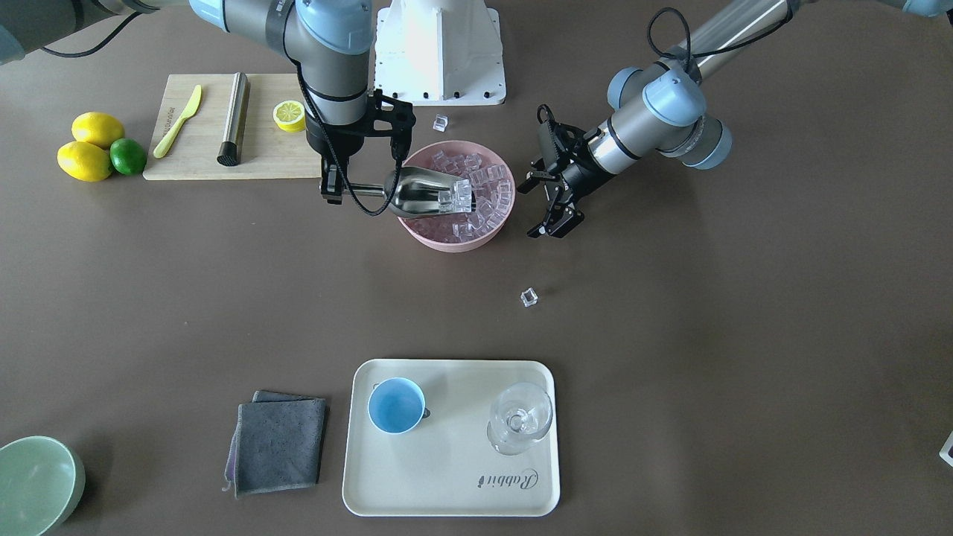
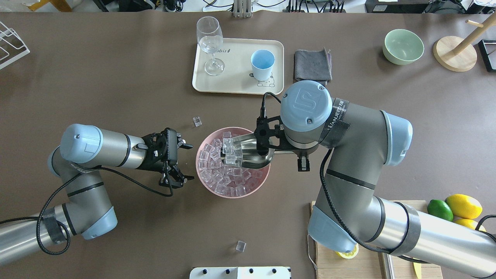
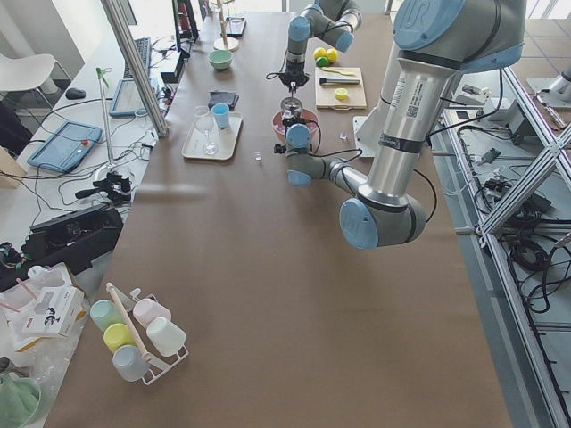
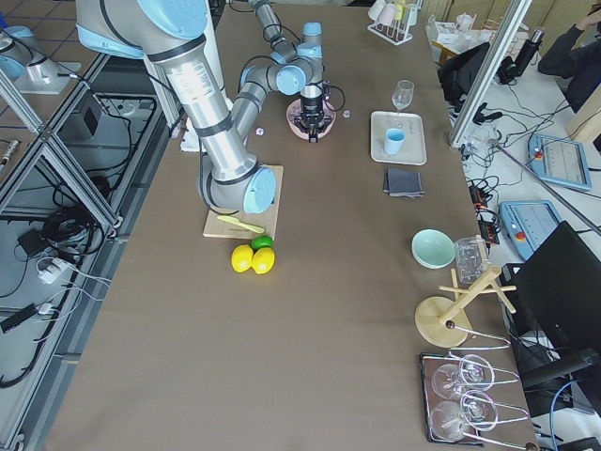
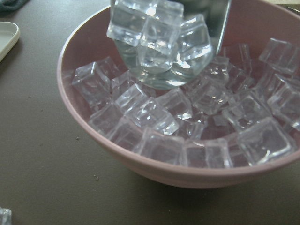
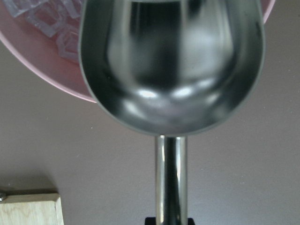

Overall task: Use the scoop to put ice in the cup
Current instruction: 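Push the scoop through the ice cubes with the right gripper, then carry the filled scoop to the light-blue cup while the left arm withdraws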

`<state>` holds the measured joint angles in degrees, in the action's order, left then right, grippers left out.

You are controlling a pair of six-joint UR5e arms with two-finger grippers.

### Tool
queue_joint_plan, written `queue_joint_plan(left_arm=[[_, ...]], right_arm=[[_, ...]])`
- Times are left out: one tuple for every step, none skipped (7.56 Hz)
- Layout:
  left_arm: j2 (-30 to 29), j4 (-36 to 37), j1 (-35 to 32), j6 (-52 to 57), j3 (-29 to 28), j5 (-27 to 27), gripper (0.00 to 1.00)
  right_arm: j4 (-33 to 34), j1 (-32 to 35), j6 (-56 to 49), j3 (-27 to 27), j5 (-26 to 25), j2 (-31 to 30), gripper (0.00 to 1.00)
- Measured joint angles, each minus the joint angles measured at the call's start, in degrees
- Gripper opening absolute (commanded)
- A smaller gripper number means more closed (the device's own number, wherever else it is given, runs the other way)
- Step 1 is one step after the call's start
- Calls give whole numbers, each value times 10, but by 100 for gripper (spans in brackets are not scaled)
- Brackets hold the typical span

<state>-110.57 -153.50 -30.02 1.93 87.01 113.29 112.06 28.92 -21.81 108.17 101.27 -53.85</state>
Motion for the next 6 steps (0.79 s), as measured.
queue_joint_plan(left_arm=[[0,0,0,0,0,0,99],[0,1,0,0,0,0,99],[0,2,0,1,0,0,99],[0,3,0,1,0,0,98],[0,3,0,1,0,0,99],[-1,4,0,0,0,0,99]], right_arm=[[-13,6,1,0,18,-5,0],[-19,13,2,1,40,-8,0],[-21,24,5,3,66,-9,0],[-22,37,12,4,92,-9,0],[-23,50,15,6,113,-9,0],[-23,66,20,6,135,-9,0]])
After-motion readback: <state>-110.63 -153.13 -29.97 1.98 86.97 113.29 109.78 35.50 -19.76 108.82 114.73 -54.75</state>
